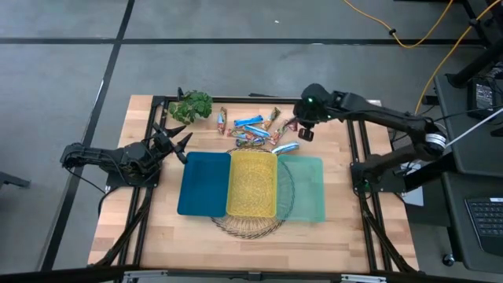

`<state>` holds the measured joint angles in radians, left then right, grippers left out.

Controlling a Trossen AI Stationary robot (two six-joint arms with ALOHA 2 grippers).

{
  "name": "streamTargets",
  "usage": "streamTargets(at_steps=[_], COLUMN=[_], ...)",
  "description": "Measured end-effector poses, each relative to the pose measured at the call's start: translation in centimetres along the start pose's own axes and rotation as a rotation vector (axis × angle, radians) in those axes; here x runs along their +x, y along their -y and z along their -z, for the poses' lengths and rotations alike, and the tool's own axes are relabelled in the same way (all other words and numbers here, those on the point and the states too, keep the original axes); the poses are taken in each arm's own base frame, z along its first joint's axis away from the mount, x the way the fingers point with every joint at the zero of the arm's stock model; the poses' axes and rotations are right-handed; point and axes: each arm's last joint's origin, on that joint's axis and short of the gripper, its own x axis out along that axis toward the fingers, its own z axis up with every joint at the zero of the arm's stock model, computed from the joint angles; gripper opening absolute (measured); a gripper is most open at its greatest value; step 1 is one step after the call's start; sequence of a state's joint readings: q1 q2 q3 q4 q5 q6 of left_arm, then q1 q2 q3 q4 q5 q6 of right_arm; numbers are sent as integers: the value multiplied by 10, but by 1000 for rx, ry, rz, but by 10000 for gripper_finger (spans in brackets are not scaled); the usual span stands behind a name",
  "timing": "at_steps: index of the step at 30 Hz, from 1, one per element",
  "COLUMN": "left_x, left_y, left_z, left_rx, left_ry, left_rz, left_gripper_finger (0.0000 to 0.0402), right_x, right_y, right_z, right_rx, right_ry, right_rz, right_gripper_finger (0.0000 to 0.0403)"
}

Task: Pick and place Granola Bars by type
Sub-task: Put the red granola bar into the green bin

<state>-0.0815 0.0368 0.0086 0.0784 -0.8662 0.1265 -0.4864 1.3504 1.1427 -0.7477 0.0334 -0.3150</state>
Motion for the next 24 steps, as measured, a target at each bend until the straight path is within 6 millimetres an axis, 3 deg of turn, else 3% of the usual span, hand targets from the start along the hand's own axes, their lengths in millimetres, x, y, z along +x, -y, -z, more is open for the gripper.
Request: streamTargets(at_steps=[12, 24], left_x=[0, 0], left_y=[0, 0], left_z=[0, 0], left_rx=[0, 0], left_ry=[0, 0], left_rz=[0, 0], left_gripper_finger=[169, 169], right_x=[-48, -81], right_y=[-42, -77], right_z=[-5, 8], right_rx=[-54, -6], right_ry=[177, 170], right_rz=[-147, -265], right_gripper_finger=[52, 52])
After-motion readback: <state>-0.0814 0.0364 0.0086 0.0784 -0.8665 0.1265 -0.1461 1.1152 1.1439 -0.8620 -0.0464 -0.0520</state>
